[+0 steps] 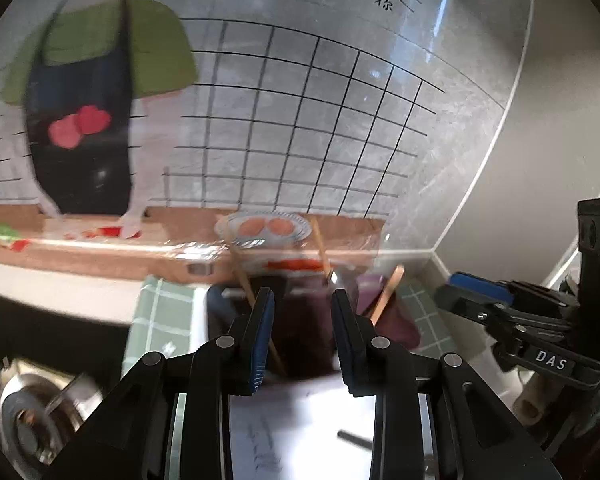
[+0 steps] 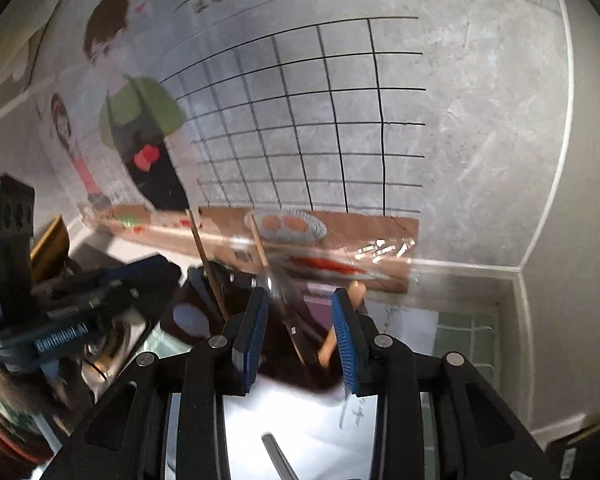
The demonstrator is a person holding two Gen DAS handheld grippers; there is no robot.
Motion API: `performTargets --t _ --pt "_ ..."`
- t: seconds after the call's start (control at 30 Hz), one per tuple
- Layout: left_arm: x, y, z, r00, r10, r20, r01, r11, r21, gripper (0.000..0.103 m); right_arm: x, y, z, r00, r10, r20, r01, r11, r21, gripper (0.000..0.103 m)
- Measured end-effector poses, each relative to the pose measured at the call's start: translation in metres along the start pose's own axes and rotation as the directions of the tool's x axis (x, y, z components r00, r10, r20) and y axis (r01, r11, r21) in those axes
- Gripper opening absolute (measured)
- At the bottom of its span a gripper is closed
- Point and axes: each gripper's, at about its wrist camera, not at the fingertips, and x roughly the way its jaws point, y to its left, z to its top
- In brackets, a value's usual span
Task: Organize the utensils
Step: 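Carry the chopstick and brown spoon over the purple holder and open both grippers, then reach the left tool to the silver spoon while the right tool reaches the dark spoon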
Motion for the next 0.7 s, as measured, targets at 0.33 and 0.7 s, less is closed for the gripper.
performTargets --t 0.33,0.7 --pt "-0.038 0.010 -0.108 0.980 0.026 -0.197 -0.043 0.995 -0.085 0.032 -0.036 -0.005 -0.085 0.961 -0.017 -0.277 0.013 1.000 -0.018 0.037" --pt "-0.066 0.016 -0.200 0.938 0.077 -0.338 -0.136 0.978 -0.155 0.032 -0.006 0.013 -0.157 0.899 0.015 -0.437 -0.023 1.000 -0.013 0.037"
